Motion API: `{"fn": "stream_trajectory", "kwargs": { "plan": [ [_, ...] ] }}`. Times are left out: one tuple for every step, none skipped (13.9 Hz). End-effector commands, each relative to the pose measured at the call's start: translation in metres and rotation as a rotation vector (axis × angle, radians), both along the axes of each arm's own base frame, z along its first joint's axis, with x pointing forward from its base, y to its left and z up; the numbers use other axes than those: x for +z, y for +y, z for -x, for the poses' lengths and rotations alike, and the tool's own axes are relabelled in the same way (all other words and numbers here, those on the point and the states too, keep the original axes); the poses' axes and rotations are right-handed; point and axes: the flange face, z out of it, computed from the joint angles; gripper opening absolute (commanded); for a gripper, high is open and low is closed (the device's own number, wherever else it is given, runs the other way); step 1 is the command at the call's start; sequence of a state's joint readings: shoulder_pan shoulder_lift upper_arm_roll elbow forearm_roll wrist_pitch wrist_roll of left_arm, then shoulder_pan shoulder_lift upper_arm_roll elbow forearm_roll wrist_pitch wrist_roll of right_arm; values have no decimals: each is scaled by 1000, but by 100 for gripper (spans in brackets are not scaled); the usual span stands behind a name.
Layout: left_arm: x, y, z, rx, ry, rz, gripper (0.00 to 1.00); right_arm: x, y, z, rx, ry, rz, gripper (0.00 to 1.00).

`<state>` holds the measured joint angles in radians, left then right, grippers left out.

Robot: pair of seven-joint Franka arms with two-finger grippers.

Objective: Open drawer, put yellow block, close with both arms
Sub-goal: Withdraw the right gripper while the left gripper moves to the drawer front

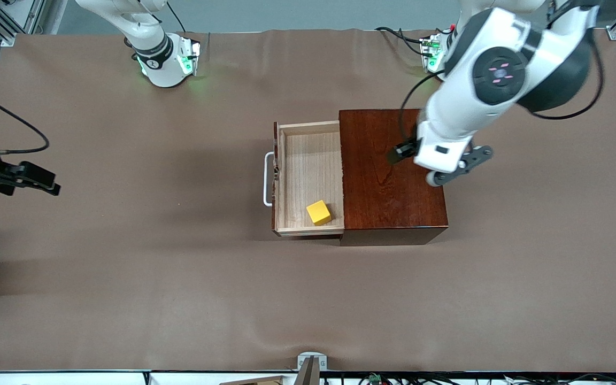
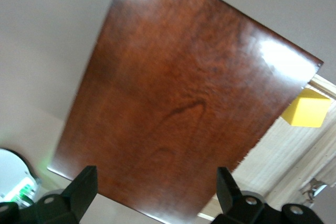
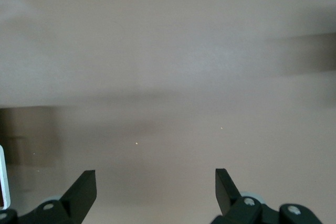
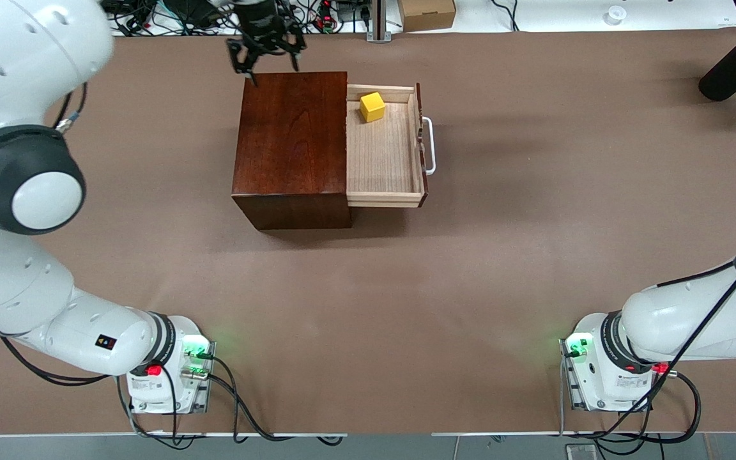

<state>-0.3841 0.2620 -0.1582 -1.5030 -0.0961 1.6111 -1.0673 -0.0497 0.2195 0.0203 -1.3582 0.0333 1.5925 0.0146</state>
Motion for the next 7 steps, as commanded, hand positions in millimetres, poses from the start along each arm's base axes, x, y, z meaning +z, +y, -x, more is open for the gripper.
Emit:
{"fn": "stream_trajectory", "kwargs": {
  "plan": [
    [-22, -62, -2, 119, -3, -30, 100, 13, 0, 17, -8, 1, -1, 100],
    [-34, -84, -1, 149, -13, -25, 100, 13, -2, 21, -11, 3, 0, 100],
    [-42, -101, 2, 162, -29, -14, 100, 16, -4, 28, -17, -5, 2, 100],
    [-48, -117, 9, 167, -37, -11, 100, 17, -9, 36, -36, -9, 4, 100],
    [-51, -129, 15, 181, -47, -6, 100, 19, -11, 43, -65, -19, 4, 100],
    [-56, -144, 21, 193, -58, 5, 100, 20, -11, 46, -99, -19, 4, 100],
    [-62, -160, 28, 202, -70, 18, 100, 20, -12, 47, -118, -9, 5, 100]
  ]
}}
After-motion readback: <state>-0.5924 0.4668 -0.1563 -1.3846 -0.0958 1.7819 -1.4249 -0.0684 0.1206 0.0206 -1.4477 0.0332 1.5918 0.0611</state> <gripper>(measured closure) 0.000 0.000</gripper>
